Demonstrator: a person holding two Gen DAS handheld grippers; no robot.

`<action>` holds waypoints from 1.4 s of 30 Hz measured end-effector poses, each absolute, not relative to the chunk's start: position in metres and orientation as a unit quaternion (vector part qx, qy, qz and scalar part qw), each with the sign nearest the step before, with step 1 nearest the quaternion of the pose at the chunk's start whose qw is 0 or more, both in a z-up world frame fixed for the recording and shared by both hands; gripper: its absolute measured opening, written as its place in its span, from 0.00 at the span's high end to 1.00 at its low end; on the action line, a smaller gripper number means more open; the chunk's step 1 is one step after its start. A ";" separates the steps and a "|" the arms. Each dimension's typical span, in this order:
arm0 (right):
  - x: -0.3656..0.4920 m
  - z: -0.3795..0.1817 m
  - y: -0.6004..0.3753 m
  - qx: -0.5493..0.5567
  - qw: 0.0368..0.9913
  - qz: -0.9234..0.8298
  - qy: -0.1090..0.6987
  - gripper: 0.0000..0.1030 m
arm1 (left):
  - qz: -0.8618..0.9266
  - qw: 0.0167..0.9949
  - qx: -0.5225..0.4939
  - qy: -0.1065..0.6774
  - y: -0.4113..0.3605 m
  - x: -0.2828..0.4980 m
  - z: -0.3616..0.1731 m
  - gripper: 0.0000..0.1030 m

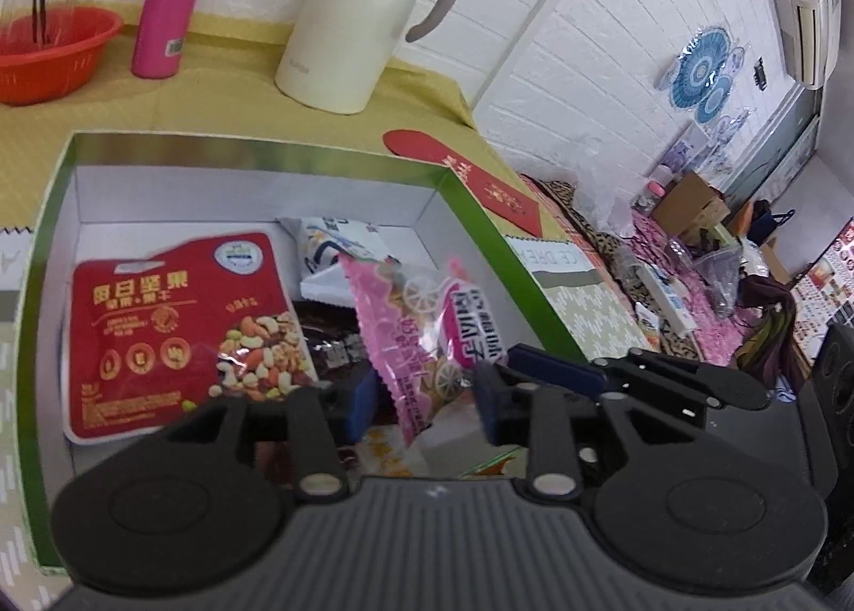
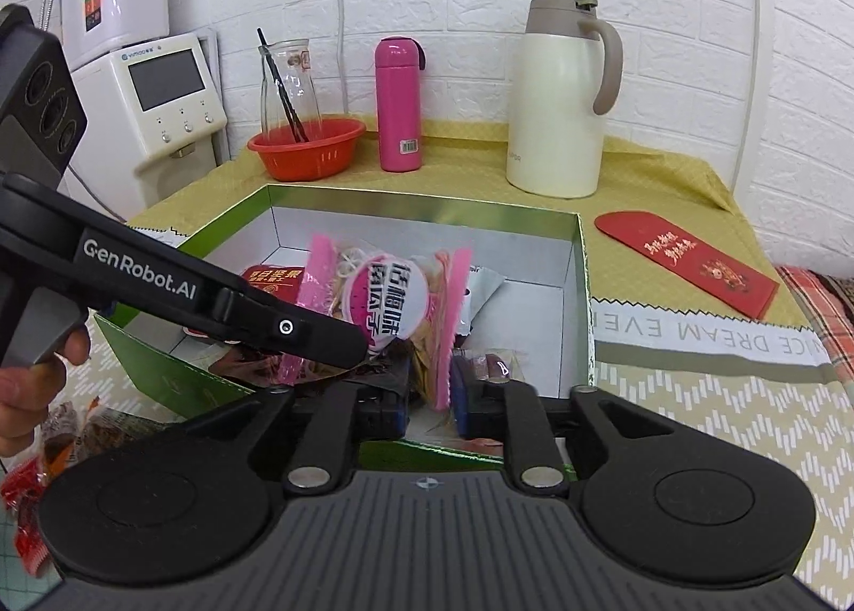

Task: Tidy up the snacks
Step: 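Lower the pink pouch into the green box and open the right gripper, then move the left gripper to the red candy packet and close on it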

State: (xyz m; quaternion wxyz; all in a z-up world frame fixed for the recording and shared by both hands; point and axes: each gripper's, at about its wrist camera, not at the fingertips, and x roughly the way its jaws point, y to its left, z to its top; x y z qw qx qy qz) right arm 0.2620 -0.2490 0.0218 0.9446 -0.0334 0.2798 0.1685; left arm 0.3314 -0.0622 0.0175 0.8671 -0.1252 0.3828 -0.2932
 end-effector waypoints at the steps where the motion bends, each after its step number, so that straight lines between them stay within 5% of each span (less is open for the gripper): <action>1: 0.260 0.021 -0.249 -0.035 0.947 0.170 0.272 0.42 | -0.281 0.875 -0.126 0.373 -0.060 0.329 0.019 0.35; 2: 0.259 0.021 -0.250 -0.035 0.948 0.170 0.267 0.15 | -0.272 0.881 -0.130 0.364 -0.058 0.326 0.020 0.35; 4: 0.254 0.021 -0.251 -0.032 0.952 0.168 0.254 0.00 | -0.263 0.885 -0.139 0.357 -0.054 0.323 0.023 0.32; 7: 0.247 0.020 -0.249 -0.046 0.955 0.166 0.241 0.00 | -0.231 0.900 -0.127 0.348 -0.052 0.317 0.026 0.27; 10: 0.241 0.021 -0.248 -0.052 0.958 0.159 0.231 0.00 | -0.189 0.921 -0.095 0.327 -0.053 0.305 0.031 0.09; 31: 0.132 0.082 -0.258 0.009 0.970 0.165 0.179 0.00 | -0.183 0.945 -0.092 0.253 -0.017 0.161 0.090 0.09; 42: 0.070 0.035 -0.236 0.028 0.954 0.198 0.224 0.00 | -0.139 0.943 -0.062 0.297 0.046 0.074 0.034 0.09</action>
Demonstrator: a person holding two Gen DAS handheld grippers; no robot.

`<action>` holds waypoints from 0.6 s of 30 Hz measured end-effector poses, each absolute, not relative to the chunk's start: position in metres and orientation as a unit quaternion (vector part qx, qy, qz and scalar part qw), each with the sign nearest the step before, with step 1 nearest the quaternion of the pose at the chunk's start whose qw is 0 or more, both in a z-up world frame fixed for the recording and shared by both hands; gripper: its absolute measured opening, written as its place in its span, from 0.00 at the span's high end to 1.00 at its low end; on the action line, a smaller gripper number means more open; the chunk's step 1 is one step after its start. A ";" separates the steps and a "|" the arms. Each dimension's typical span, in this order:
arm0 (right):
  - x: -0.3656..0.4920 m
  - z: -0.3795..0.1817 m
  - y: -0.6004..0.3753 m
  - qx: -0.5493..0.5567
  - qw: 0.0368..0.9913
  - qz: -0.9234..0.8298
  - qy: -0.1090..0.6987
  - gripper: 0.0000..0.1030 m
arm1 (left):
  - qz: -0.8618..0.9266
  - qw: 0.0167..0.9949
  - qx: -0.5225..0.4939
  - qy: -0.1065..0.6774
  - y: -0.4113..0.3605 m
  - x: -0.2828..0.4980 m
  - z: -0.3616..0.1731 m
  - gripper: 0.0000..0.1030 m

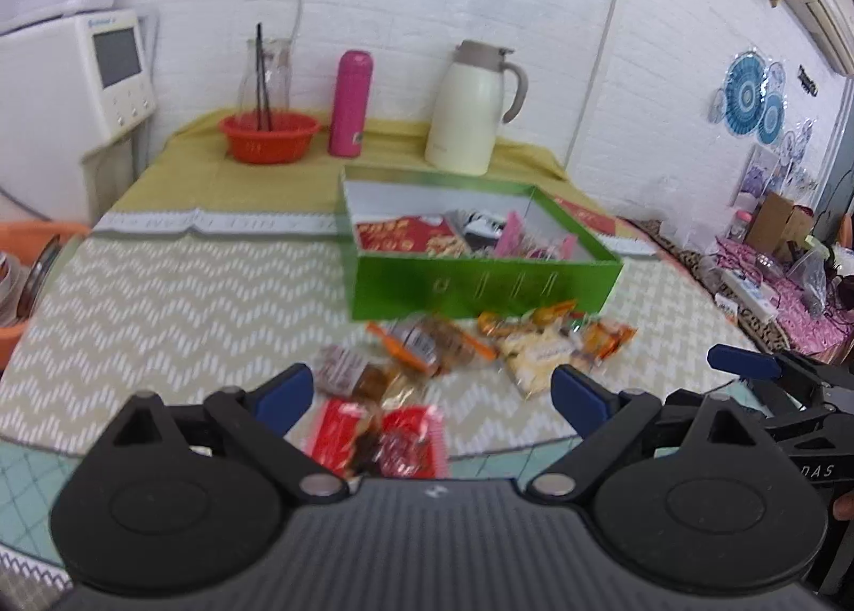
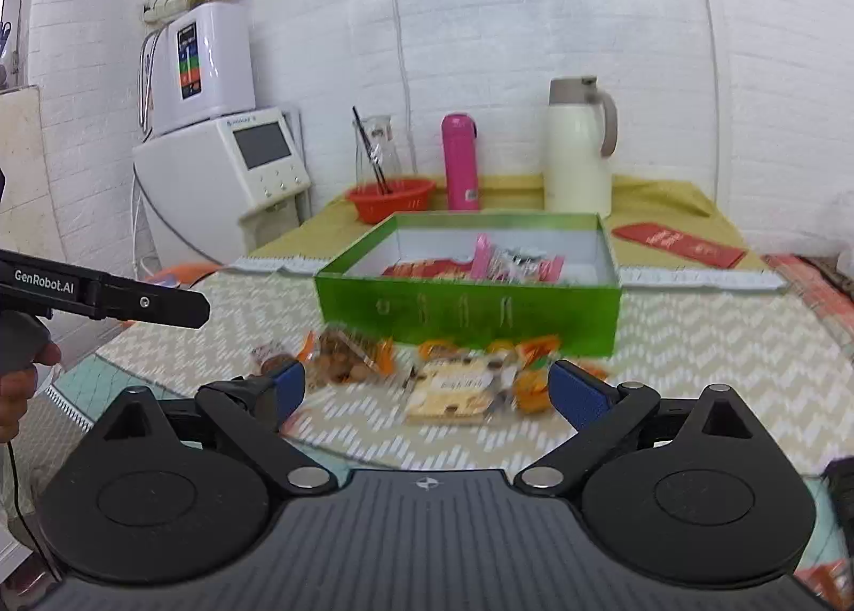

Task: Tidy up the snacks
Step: 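Move the left gripper to the red candy packet and close on it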

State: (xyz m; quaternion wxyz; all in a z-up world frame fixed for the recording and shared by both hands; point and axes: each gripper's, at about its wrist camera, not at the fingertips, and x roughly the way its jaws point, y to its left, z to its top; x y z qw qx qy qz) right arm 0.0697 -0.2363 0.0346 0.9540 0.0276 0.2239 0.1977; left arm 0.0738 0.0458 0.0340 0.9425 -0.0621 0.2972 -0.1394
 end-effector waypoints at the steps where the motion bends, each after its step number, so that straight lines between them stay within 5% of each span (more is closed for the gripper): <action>1: 0.070 0.026 -0.230 0.031 0.947 0.208 0.241 0.00 | -0.131 0.940 -0.064 0.307 0.053 0.071 0.025 0.09; 6: 0.077 -0.004 -0.188 0.017 0.919 0.246 0.307 0.00 | -0.098 0.926 -0.091 0.352 0.087 0.062 -0.011 0.09; 14: 0.085 -0.016 -0.133 0.009 0.910 0.277 0.308 0.00 | -0.136 0.918 -0.056 0.368 0.086 0.095 -0.010 0.11; 16: 0.093 -0.018 -0.127 0.013 0.910 0.271 0.314 0.00 | -0.151 0.912 -0.049 0.378 0.084 0.107 -0.015 0.15; 18: 0.098 -0.020 -0.123 0.017 0.909 0.272 0.316 0.00 | -0.163 0.903 -0.049 0.395 0.083 0.117 -0.022 0.38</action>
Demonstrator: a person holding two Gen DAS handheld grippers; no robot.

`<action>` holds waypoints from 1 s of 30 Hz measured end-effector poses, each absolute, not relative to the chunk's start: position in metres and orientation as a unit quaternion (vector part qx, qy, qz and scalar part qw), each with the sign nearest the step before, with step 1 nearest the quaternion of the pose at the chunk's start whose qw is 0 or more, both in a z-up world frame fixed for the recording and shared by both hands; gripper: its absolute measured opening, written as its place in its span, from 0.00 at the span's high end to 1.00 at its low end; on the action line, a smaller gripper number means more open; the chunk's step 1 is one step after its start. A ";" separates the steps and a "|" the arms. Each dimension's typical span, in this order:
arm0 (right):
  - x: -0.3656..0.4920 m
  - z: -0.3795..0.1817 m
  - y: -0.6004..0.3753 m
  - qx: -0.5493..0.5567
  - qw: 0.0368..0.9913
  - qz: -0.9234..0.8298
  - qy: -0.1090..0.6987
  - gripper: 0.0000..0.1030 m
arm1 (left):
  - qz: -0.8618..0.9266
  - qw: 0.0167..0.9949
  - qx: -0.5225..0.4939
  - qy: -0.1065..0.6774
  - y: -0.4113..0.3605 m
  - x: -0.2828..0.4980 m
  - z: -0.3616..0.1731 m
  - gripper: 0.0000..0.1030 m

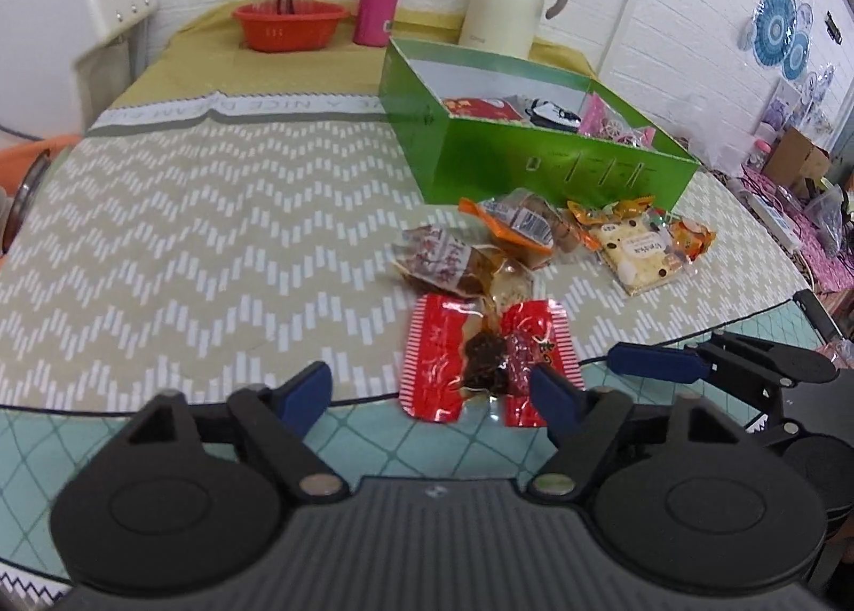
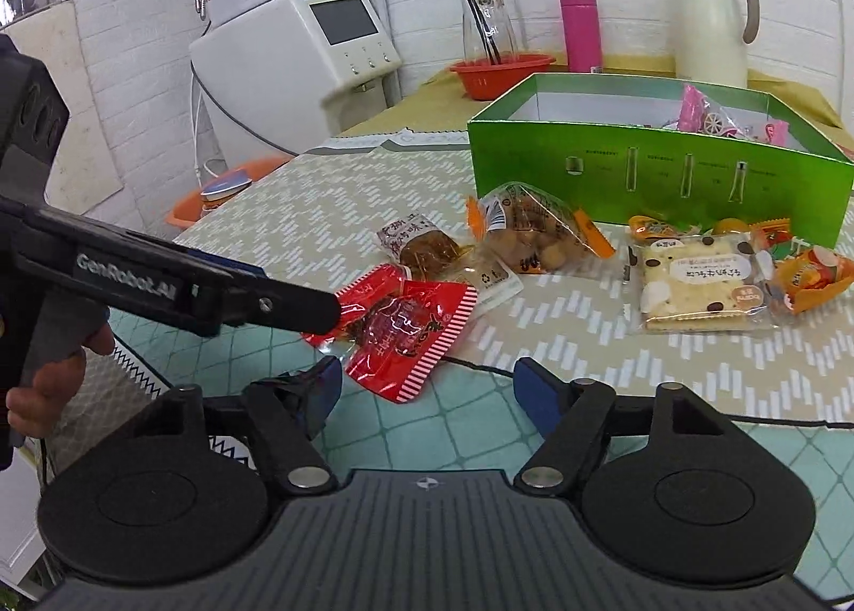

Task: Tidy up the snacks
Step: 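Move the left gripper to the red candy packet and close on it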

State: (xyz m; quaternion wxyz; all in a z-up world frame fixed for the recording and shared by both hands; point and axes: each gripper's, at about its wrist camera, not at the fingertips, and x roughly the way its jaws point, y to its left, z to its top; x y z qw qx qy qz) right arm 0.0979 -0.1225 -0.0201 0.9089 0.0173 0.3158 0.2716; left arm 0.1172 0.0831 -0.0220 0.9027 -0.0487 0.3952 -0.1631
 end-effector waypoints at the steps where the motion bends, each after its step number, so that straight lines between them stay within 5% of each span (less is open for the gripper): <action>1: 0.099 -0.021 -0.120 0.014 0.909 0.271 0.315 0.00 | -0.167 0.899 -0.049 0.402 0.083 0.121 -0.025 0.39; 3: 0.100 -0.021 -0.117 0.005 0.911 0.270 0.312 0.03 | -0.170 0.901 -0.040 0.396 0.082 0.122 -0.025 0.39; 5: 0.101 -0.021 -0.116 0.003 0.911 0.273 0.310 0.22 | -0.184 0.897 -0.049 0.399 0.084 0.123 -0.024 0.41; 8: 0.102 -0.021 -0.116 0.002 0.912 0.271 0.307 0.47 | -0.200 0.893 -0.047 0.401 0.079 0.124 -0.023 0.56; 11: 0.104 -0.022 -0.121 0.011 0.913 0.268 0.308 0.62 | -0.202 0.894 -0.040 0.399 0.072 0.122 -0.023 0.60; 14: 0.104 -0.022 -0.130 0.014 0.916 0.254 0.309 0.77 | -0.200 0.893 -0.063 0.399 0.073 0.120 -0.023 0.81; 20: 0.106 -0.023 -0.150 0.042 0.916 0.246 0.315 0.84 | -0.209 0.892 -0.084 0.391 0.068 0.122 -0.027 0.87; 22: 0.106 -0.024 -0.152 0.045 0.915 0.247 0.315 0.85 | -0.210 0.893 -0.096 0.387 0.068 0.126 -0.029 0.80; 24: 0.106 -0.024 -0.153 0.051 0.914 0.250 0.316 0.85 | -0.209 0.892 -0.112 0.385 0.069 0.133 -0.030 0.63; 30: 0.109 -0.025 -0.158 0.075 0.908 0.260 0.318 0.69 | -0.219 0.890 -0.084 0.392 0.052 0.139 -0.026 0.61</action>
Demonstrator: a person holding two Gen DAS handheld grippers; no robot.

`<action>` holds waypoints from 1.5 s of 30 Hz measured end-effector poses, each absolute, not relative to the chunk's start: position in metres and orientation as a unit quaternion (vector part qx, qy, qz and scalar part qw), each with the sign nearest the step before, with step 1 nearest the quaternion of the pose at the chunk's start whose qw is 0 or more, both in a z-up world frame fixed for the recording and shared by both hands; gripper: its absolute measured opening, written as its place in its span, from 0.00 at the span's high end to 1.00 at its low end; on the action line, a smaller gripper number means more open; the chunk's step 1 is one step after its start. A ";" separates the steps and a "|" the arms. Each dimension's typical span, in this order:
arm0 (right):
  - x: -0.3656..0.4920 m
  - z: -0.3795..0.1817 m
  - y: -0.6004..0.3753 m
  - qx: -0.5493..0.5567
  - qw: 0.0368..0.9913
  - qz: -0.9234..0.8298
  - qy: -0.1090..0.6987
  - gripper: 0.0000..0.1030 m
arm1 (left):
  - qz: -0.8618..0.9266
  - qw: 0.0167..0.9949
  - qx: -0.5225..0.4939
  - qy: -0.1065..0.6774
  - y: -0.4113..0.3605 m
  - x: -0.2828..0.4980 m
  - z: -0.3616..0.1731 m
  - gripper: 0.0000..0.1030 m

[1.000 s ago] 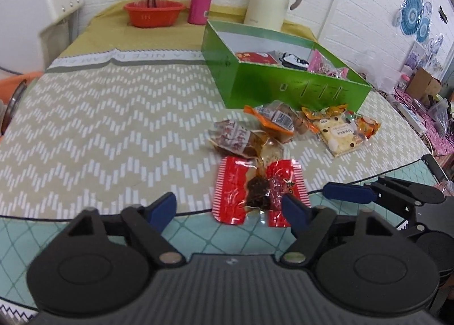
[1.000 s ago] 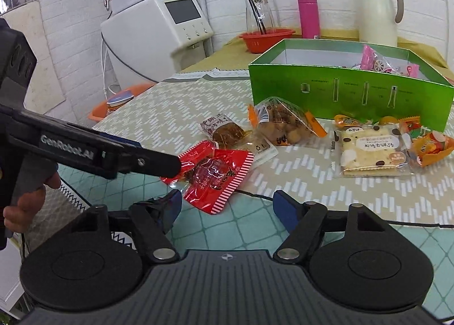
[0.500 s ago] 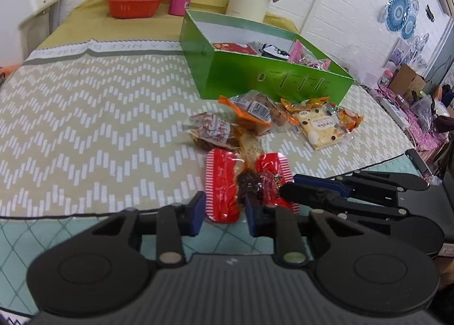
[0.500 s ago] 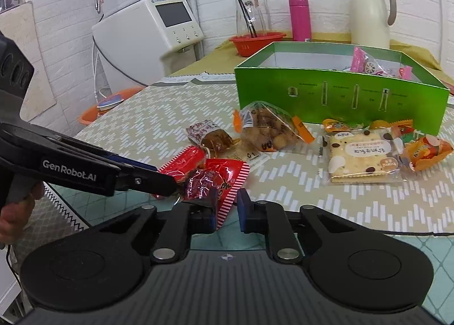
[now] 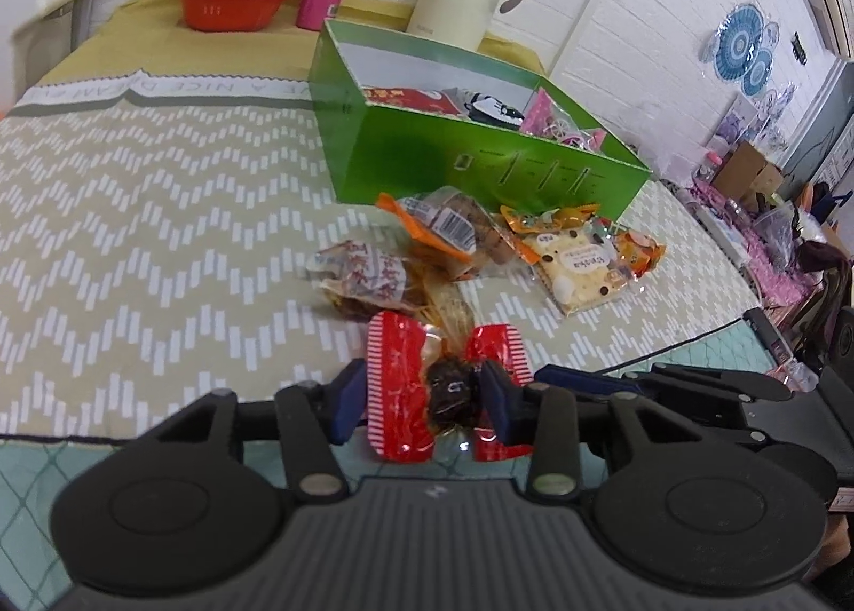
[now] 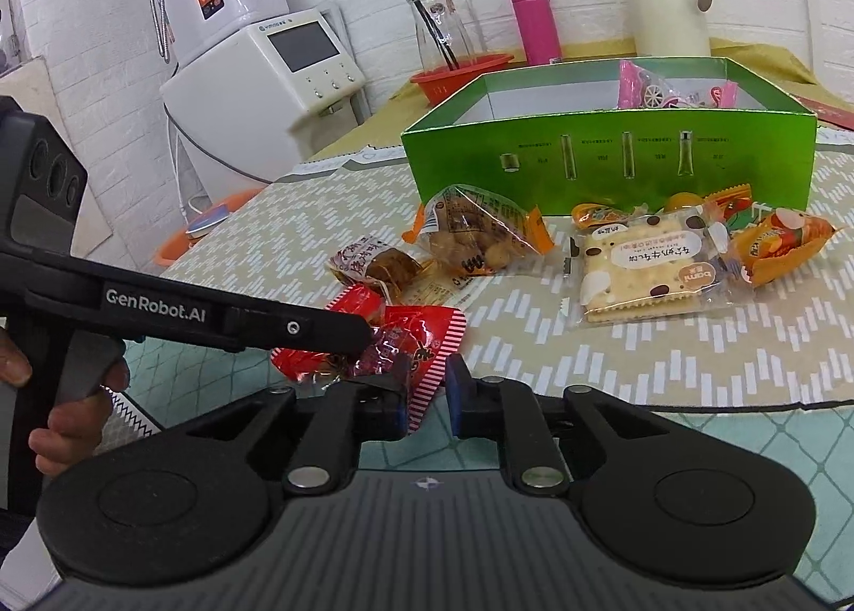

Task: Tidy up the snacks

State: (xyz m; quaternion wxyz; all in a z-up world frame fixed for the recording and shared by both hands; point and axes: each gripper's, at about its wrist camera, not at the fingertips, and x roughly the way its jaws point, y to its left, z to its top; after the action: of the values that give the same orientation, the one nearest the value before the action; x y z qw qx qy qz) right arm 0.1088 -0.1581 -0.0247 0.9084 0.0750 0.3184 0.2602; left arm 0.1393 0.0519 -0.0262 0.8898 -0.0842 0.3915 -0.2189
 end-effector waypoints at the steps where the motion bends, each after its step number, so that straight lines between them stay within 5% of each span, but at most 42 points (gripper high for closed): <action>1: 0.109 -0.025 -0.158 0.075 0.909 0.260 0.317 0.68 | -0.218 0.890 -0.079 0.391 0.049 0.139 -0.026 0.62; 10: 0.110 -0.025 -0.159 0.086 0.905 0.270 0.317 0.54 | -0.214 0.890 -0.091 0.392 0.046 0.129 -0.023 0.72; 12: 0.106 -0.023 -0.162 0.081 0.902 0.280 0.319 0.40 | -0.218 0.888 -0.095 0.394 0.047 0.128 -0.023 0.72; 14: 0.098 -0.022 -0.162 0.060 0.901 0.296 0.312 0.05 | -0.219 0.882 -0.114 0.402 0.053 0.131 -0.025 0.72; 15: 0.094 -0.022 -0.160 0.043 0.902 0.300 0.309 0.03 | -0.221 0.875 -0.134 0.409 0.057 0.134 -0.027 0.72; 33: 0.104 -0.018 -0.131 -0.012 0.901 0.316 0.297 0.09 | -0.204 0.877 -0.158 0.405 0.086 0.134 -0.022 0.78; 40: 0.135 -0.001 -0.121 -0.040 0.905 0.336 0.260 0.32 | -0.170 0.884 -0.178 0.398 0.122 0.124 -0.022 0.79; 45: 0.164 0.002 -0.090 -0.056 0.891 0.372 0.253 0.35 | -0.163 0.885 -0.177 0.397 0.131 0.115 -0.023 0.78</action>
State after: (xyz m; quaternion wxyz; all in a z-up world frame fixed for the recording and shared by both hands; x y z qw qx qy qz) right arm 0.1639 -0.0904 0.0017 0.8912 -0.0555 0.2532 0.3723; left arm 0.1153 0.1315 -0.0233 0.8855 -0.1768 0.3975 -0.1633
